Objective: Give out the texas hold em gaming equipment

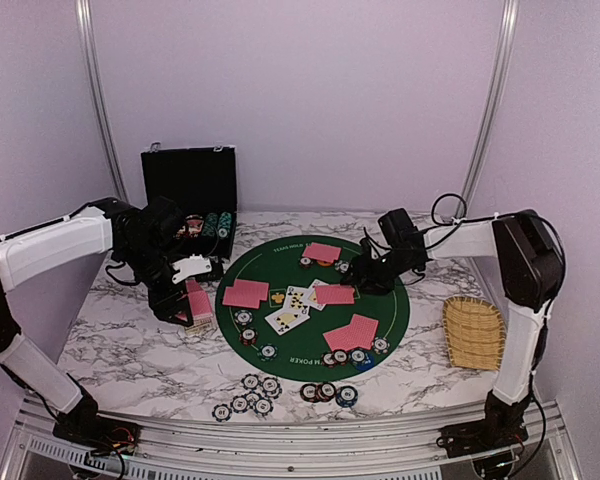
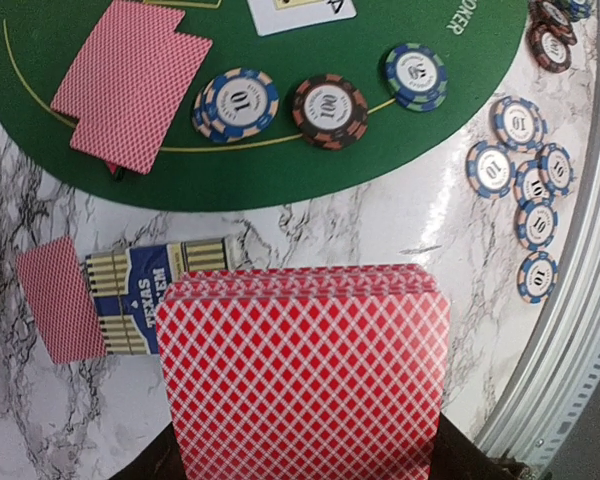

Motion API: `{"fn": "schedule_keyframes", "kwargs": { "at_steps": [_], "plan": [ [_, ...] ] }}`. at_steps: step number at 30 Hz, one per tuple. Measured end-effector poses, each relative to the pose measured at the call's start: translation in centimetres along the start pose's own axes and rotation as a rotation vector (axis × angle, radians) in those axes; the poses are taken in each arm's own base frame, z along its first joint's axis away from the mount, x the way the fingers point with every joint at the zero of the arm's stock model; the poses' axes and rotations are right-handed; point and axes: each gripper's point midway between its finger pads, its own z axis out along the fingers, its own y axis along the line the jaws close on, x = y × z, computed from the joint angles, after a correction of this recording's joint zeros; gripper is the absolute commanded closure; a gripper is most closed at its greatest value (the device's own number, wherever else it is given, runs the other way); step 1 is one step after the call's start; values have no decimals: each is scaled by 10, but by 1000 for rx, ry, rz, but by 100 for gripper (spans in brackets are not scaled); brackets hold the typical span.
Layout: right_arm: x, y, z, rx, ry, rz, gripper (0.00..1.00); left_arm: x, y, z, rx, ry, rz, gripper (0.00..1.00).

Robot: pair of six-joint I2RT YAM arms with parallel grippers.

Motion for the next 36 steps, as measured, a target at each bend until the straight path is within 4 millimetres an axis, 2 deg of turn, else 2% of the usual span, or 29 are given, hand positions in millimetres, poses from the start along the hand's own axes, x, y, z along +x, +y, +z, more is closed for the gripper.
{"fn": "schedule_keyframes", "kwargs": {
  "at_steps": [3, 9, 12, 15, 21, 28, 36],
  "plan": [
    [-3, 8, -15, 27, -29, -31, 25, 21, 16, 7, -22, 24, -55, 100],
    [-14, 37, -57, 17, -135, -98, 22, 74, 43, 25, -68, 81, -170, 100],
    [-11, 44, -72, 13, -165, -109, 16, 98, 56, 33, -97, 101, -220, 100],
    [-5, 44, -83, 18, -182, -109, 11, 113, 72, 37, -131, 103, -261, 100],
    [9, 39, -96, 33, -198, -96, 8, 129, 100, 46, -189, 90, -311, 100],
    [31, 26, -101, 51, -185, -64, 5, 143, 114, 69, -193, 107, -333, 100],
    [36, 24, -113, 62, -217, -58, 3, 138, 124, 73, -213, 65, -350, 72]
  ]
}}
